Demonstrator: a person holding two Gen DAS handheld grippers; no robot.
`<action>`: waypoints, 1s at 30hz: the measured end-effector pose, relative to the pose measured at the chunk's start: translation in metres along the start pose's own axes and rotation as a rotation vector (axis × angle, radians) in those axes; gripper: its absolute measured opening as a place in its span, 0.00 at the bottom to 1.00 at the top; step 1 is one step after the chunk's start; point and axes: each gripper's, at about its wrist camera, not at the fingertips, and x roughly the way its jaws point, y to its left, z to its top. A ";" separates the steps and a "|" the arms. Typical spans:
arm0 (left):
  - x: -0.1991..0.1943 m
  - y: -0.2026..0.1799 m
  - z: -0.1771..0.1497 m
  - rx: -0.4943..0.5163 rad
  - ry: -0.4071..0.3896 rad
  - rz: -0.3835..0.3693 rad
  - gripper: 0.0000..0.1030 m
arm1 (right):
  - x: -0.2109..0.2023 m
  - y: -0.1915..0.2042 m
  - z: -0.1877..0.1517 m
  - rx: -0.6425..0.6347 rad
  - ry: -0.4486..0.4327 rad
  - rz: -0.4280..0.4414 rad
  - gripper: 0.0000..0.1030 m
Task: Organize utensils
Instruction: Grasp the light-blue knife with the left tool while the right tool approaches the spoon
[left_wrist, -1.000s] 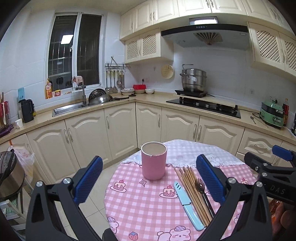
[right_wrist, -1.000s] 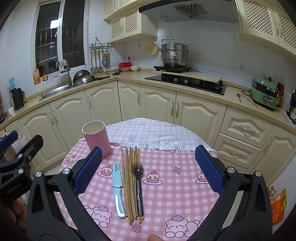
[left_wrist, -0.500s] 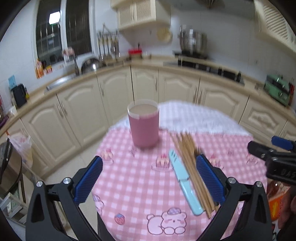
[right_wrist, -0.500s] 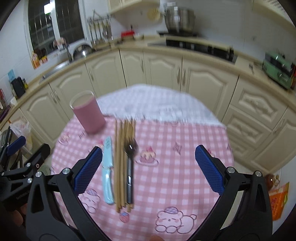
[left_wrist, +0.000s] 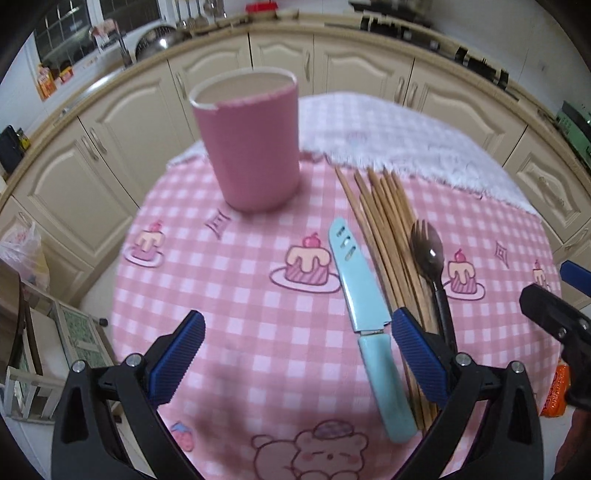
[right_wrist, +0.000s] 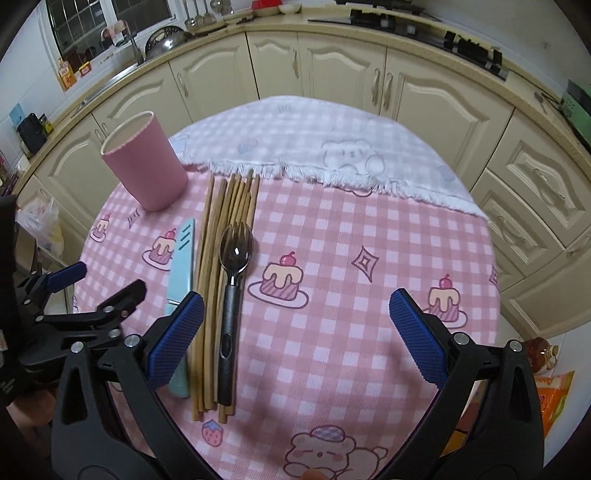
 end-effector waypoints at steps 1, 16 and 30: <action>0.003 0.000 0.001 0.000 0.010 0.005 0.96 | 0.003 -0.001 0.000 0.000 0.005 0.006 0.95; 0.044 -0.011 0.018 -0.044 0.132 -0.015 0.89 | 0.026 -0.014 0.003 -0.020 0.050 0.051 0.95; 0.027 -0.008 0.010 0.044 0.118 -0.158 0.31 | 0.041 0.004 -0.002 -0.045 0.113 0.067 0.95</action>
